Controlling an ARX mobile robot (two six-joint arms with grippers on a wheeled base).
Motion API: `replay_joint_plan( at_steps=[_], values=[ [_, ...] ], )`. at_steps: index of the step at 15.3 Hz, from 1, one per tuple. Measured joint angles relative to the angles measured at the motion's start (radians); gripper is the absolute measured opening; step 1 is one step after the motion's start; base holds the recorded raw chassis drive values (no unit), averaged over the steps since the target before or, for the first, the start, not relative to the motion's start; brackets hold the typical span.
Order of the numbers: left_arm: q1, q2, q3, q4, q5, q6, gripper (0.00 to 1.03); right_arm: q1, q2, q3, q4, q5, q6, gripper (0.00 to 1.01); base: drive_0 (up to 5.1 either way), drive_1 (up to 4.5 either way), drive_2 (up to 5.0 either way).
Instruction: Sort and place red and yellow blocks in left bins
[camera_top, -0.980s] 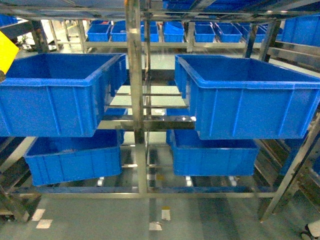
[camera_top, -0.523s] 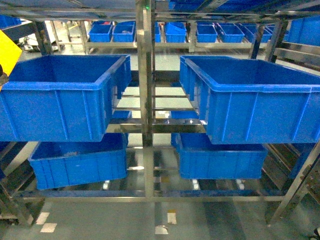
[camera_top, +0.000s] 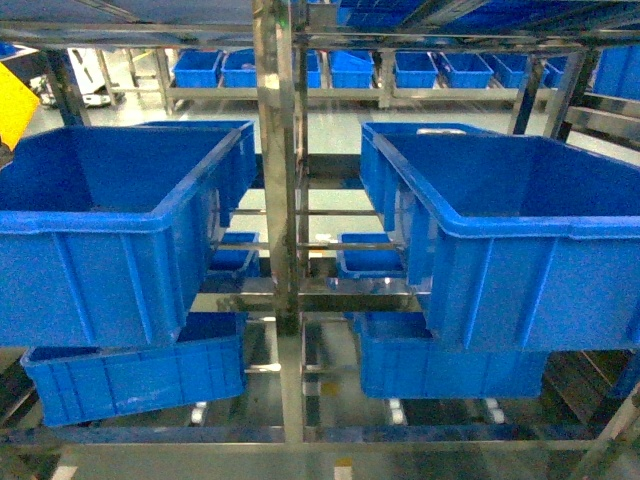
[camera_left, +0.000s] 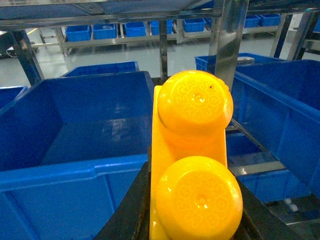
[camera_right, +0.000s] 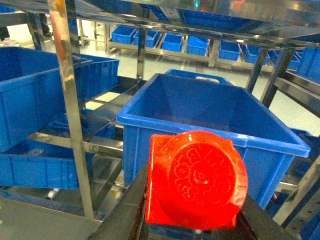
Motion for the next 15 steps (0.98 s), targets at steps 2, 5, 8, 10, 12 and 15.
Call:
replay_joint_plan(
  at_steps=[2,5,8,10,12,15],
  values=[
    [0.0,0.0,0.0,-0.003,0.0,0.0,0.26,0.0,0.0,0.0,0.003,0.0,0.0,0.28,0.0,4.26,-4.2],
    [0.0,0.0,0.0,-0.004,0.0,0.0,0.26,0.0,0.0,0.0,0.002,0.0,0.0,0.28,0.0,4.26,-4.2],
    [0.0,0.0,0.0,0.0,-0.001,0.0,0.26,0.0,0.001,0.0,0.0,0.0,0.0,0.28,0.0,4.26,-4.2],
    [0.0,0.002,0.001,0.002,-0.002,0.0,0.26,0.0,0.003,0.0,0.001,0.0,0.0,0.28,0.0,4.26,-4.3],
    [0.0,0.006,0.0,0.0,-0.001,0.0,0.26,-0.001,0.003,0.0,0.003,0.001,0.0,0.28,0.0,2.13,-2.1],
    [0.0,0.004,0.0,-0.002,-0.001,0.0,0.26,-0.022,0.075,0.0,0.057,-0.011,-0.016,0.28,0.0,0.0,0.0]
  ],
)
